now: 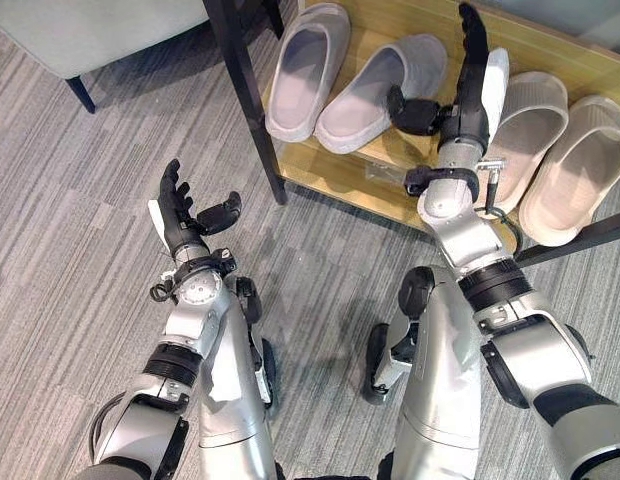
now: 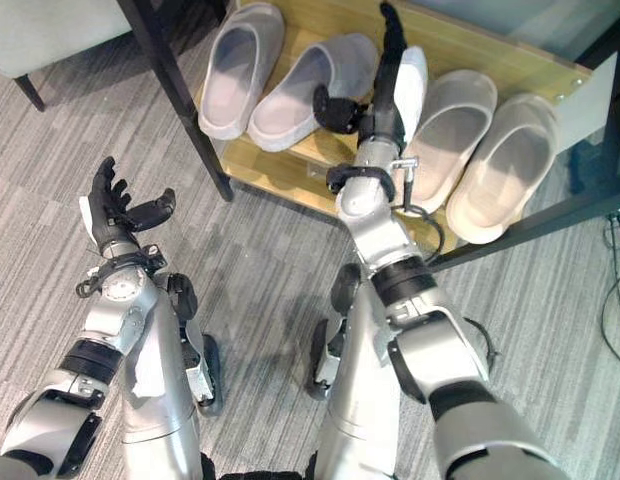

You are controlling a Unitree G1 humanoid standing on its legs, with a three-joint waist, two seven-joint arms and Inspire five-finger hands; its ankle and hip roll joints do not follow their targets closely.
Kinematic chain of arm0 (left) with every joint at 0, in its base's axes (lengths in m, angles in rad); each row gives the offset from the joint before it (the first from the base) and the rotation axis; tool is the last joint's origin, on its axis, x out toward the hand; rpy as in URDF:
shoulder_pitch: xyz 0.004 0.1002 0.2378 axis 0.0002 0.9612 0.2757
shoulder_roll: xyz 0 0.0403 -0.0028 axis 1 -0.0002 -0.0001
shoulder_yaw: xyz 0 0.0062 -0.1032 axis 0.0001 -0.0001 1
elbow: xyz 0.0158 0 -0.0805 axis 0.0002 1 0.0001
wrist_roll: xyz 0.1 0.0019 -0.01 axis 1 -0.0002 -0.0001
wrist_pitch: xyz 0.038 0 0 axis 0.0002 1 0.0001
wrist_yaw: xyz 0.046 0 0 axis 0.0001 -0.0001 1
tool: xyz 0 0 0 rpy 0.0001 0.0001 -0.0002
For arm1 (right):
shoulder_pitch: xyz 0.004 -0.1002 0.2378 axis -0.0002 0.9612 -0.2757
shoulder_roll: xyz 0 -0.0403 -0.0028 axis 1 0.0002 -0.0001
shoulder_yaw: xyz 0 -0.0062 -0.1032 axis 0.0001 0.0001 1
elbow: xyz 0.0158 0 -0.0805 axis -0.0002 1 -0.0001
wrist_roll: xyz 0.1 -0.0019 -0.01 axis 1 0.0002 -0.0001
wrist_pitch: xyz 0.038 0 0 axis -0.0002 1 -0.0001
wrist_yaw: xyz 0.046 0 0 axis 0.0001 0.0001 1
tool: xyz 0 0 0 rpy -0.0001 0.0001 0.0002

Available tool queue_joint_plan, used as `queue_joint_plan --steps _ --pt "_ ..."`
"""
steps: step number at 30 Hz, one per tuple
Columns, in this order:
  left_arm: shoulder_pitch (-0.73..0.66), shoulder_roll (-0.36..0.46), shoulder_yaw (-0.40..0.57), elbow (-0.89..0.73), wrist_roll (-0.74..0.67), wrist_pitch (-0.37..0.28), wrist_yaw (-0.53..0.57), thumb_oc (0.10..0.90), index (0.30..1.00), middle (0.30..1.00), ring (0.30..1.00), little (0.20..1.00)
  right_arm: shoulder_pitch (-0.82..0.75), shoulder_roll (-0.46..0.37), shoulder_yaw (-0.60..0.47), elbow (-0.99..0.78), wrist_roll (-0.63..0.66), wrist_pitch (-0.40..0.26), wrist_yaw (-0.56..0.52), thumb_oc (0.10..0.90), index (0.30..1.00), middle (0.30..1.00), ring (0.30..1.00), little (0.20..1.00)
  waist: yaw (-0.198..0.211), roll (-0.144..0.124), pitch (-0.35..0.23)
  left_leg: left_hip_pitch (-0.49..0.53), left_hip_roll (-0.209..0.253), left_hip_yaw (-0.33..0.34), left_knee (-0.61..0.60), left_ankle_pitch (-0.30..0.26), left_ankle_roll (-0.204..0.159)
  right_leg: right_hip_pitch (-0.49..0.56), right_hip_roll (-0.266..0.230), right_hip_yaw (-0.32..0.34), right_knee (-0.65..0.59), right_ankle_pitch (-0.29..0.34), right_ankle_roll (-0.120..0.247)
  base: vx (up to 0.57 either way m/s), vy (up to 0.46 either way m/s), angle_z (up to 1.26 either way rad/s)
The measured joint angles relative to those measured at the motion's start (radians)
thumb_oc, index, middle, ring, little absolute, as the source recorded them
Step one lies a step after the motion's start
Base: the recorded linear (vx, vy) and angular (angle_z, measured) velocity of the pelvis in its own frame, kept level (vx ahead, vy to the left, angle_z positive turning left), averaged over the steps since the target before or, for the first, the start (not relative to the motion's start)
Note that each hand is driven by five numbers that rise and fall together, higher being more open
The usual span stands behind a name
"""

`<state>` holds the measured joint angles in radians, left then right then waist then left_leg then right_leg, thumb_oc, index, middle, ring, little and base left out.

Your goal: Arrange the slippers neatly on the shoe rack.

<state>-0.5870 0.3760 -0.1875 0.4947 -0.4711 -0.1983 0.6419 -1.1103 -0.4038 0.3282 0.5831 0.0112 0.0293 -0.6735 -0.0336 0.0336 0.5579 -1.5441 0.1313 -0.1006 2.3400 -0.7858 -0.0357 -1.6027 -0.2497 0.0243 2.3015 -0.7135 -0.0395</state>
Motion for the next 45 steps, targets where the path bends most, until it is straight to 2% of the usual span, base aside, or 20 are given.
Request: queue_joint_plan --steps 5,11,18,19,20,21,22,23,33,43,45 --pt "0.005 0.006 0.0 0.001 -0.003 -0.005 -0.002 0.8 0.9 0.9 0.9 0.9 -0.031 -0.001 0.019 0.032 0.057 -0.038 -0.006 0.8 0.9 0.9 0.9 0.9 0.01 0.0 0.0 0.001 -0.006 0.005 0.003 0.0 0.0 0.001 -0.002 0.007 0.002 0.0 0.0 0.0 0.0 0.0" --pt "-0.005 0.006 -0.004 0.016 -0.042 -0.005 -0.002 0.8 0.9 0.9 0.9 0.9 -0.048 -0.002 0.081 0.163 0.134 -0.035 0.012 0.8 0.9 0.9 0.9 0.9 0.017 0.0 0.0 0.001 -0.008 0.005 0.004 0.0 0.0 0.002 -0.004 0.007 0.003 0.0 0.0 0.0 0.0 0.0" --pt "-0.088 0.006 -0.04 0.134 -0.079 -0.005 0.001 0.8 0.9 0.9 0.9 0.9 -0.074 0.001 0.142 0.263 0.176 -0.036 0.02 0.8 0.9 0.9 0.9 0.9 0.011 0.0 0.0 0.003 -0.007 0.004 0.007 0.0 0.0 0.004 -0.004 0.007 0.005 0.0 0.0 0.0 0.0 0.0" --pt "-0.094 0.004 -0.05 0.138 -0.079 -0.005 0.0 0.8 0.9 0.9 0.9 0.9 -0.082 0.002 0.145 0.267 0.19 -0.036 0.025 0.634 0.651 0.651 0.651 0.651 0.009 0.0 0.0 0.002 -0.007 0.004 0.007 0.0 0.0 0.004 -0.004 0.007 0.006 0.0 0.0 0.0 0.0 0.0" --pt "-0.096 0.004 -0.052 0.138 -0.079 -0.005 0.0 0.8 0.9 0.9 0.9 0.9 -0.088 0.003 0.148 0.275 0.196 -0.036 0.027 0.574 0.561 0.561 0.561 0.561 0.006 0.0 0.0 0.002 -0.007 0.004 0.008 0.0 0.0 0.004 -0.004 0.007 0.006 0.0 0.0 0.0 0.0 0.0" --pt "-0.099 0.004 -0.056 0.141 -0.08 -0.005 0.0 0.8 0.9 0.9 0.9 0.9 -0.095 0.002 0.156 0.281 0.199 -0.036 0.026 0.547 0.521 0.521 0.521 0.521 0.004 0.0 0.0 0.002 -0.007 0.004 0.009 0.0 0.0 0.004 -0.004 0.007 0.006 0.0 0.0 0.0 0.0 0.0" --pt "-0.107 0.004 -0.056 0.156 -0.087 -0.005 0.0 0.8 0.9 0.9 0.9 0.9 -0.108 0.001 0.172 0.299 0.2 -0.036 0.026 0.433 0.349 0.349 0.349 0.349 0.0 0.0 0.0 0.003 -0.007 0.004 0.009 0.0 0.0 0.004 -0.004 0.007 0.006 0.0 0.0 0.0 0.0 0.0" --pt "-0.117 0.004 -0.056 0.174 -0.094 -0.005 0.0 0.8 0.9 0.9 0.9 0.9 -0.122 0.001 0.183 0.314 0.2 -0.036 0.026 0.4 0.3 0.3 0.3 0.3 -0.004 0.0 0.0 0.003 -0.007 0.003 0.009 0.0 0.0 0.004 -0.003 0.007 0.007 0.0 0.0 0.0 0.0 0.0" --pt "-0.165 -0.001 -0.088 0.245 -0.119 -0.005 -0.001 0.8 0.9 0.9 0.9 0.9 -0.17 -0.019 0.202 0.35 0.208 -0.046 0.033 0.4 0.3 0.3 0.3 0.3 -0.015 0.0 0.0 0.004 -0.005 0.002 0.013 0.0 0.0 0.003 -0.001 0.007 0.01 0.0 0.0 0.0 0.0 0.0" --pt "-0.162 0.0 -0.087 0.255 -0.118 -0.005 -0.029 0.8 0.9 0.9 0.9 0.9 -0.169 -0.033 0.232 0.343 0.136 -0.039 0.06 0.4 0.3 0.3 0.3 0.3 -0.02 0.0 0.0 0.004 -0.004 0.002 0.015 0.0 0.0 0.002 0.0 0.007 0.013 -0.001 0.002 0.0 -0.003 0.0" --pt "-0.154 0.007 -0.083 0.251 -0.118 -0.008 -0.045 0.8 0.9 0.9 0.9 0.9 -0.17 -0.064 0.251 0.331 0.077 -0.031 0.083 0.4 0.3 0.3 0.3 0.3 -0.016 0.0 0.0 0.004 -0.004 0.002 0.016 0.0 0.0 0.002 -0.001 0.008 0.015 -0.001 0.003 0.01 -0.031 0.0"
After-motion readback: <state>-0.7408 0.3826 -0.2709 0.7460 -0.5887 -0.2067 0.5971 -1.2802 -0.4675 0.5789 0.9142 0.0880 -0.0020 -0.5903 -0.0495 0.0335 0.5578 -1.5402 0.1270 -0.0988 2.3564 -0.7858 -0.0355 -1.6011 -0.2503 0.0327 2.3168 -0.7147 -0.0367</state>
